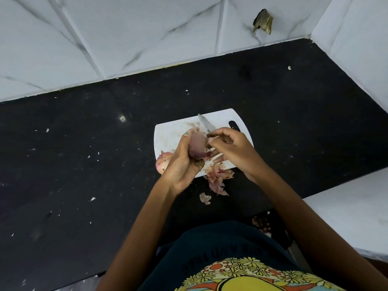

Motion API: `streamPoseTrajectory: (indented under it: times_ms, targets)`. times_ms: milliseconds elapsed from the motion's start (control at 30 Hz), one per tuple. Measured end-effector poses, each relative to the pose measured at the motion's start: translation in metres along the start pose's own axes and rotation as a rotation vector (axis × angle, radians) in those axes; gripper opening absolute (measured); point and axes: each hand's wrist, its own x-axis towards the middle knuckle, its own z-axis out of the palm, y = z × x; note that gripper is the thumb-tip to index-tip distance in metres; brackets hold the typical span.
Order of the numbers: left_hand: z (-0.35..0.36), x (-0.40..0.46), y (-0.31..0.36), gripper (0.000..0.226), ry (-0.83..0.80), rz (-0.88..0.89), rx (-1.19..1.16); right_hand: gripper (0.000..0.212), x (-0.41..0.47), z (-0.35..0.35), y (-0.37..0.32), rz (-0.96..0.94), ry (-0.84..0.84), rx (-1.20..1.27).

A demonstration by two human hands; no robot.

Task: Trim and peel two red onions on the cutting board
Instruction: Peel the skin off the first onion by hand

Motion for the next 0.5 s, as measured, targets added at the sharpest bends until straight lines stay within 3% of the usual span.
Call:
streamPoseTrajectory:
  times_ms: [100, 200, 400, 500]
  targets:
    - [0.002, 0.000, 0.001, 0.056, 0.027, 0.031, 0.003, 0.030, 0.001, 0.007, -0.004, -0.060, 0.014, -0.062]
    - [0.003, -0.001, 0.002, 0.063, 0.052, 0.047, 0.001, 0.029, 0.002, 0.011, -0.007, -0.088, 0.056, -0.076]
    - [-0.006, 0.004, -0.002, 0.051, 0.026, 0.039, 0.003, 0.028, 0.004, 0.009, -0.009, -0.130, 0.050, -0.092]
    - [-0.008, 0.003, -0.001, 0.032, 0.006, 0.042, -0.010, 0.021, 0.006, 0.006, -0.005, -0.130, 0.066, -0.037]
